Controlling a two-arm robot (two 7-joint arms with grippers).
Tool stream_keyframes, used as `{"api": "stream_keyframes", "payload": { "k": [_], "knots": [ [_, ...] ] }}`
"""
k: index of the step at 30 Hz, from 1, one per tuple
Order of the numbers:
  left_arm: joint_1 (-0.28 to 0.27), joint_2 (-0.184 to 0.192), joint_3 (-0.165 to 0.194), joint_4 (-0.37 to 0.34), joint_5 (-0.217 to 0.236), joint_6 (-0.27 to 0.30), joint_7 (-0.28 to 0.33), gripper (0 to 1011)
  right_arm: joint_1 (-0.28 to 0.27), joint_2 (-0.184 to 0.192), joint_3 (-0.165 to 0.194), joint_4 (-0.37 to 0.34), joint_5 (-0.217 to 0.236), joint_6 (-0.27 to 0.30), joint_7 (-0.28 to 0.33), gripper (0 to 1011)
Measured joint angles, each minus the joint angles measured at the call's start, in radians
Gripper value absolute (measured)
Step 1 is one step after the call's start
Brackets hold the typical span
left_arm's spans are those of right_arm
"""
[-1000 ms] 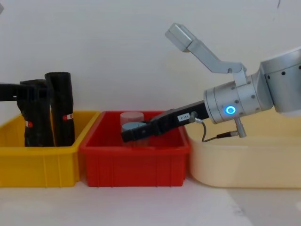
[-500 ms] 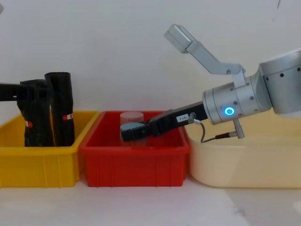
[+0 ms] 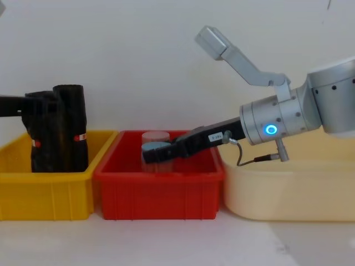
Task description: Pick up the garbage bag with the one hand and transfer it to the other hand.
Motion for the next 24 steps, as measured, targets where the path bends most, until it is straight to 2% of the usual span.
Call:
{"api": "stream_keyframes", "payload": {
  "k": [3,9,11,12,14,15,16,20,22,23,24],
  "knots": [
    [-0.003,-0.007,-0.003,-0.003,0.003,-0.01,0.005,363,-0.02,0.018,0.007,-0.049,0.003,0.009,-0.009,658],
    [-0.013,-0.021,-0.013,-0.031,0.004,-0.028,0.013,363,-0.077,0.074,0.036,-0.201,0.022,0.031,-0.045,658],
    [-0.02,-0.026,-0.017,-0.048,0.002,-0.031,0.013,363,-0.111,0.109,0.057,-0.293,0.034,0.041,-0.071,658],
    [-0.023,-0.027,-0.019,-0.053,0.001,-0.032,0.013,363,-0.111,0.109,0.057,-0.293,0.034,0.041,-0.071,658],
    [-0.032,-0.03,-0.022,-0.068,-0.004,-0.034,0.013,363,-0.128,0.126,0.069,-0.339,0.041,0.045,-0.082,658],
    [-0.037,-0.032,-0.024,-0.074,-0.006,-0.034,0.012,363,-0.157,0.155,0.089,-0.412,0.051,0.05,-0.108,658],
    [-0.04,-0.033,-0.025,-0.077,-0.008,-0.035,0.011,363,-0.157,0.155,0.089,-0.412,0.051,0.05,-0.108,658],
    [-0.071,-0.039,-0.029,-0.094,-0.019,-0.037,0.002,360,-0.2,0.194,0.12,-0.513,0.069,0.058,-0.152,658],
    [-0.087,-0.043,-0.028,-0.095,-0.023,-0.04,-0.003,363,-0.237,0.227,0.148,-0.597,0.081,0.065,-0.192,658],
    [-0.087,-0.043,-0.028,-0.095,-0.023,-0.04,-0.003,363,-0.237,0.227,0.148,-0.597,0.081,0.065,-0.192,658],
    [-0.099,-0.047,-0.026,-0.095,-0.026,-0.043,-0.008,363,-0.253,0.241,0.159,-0.633,0.086,0.069,-0.21,658]
  ]
}}
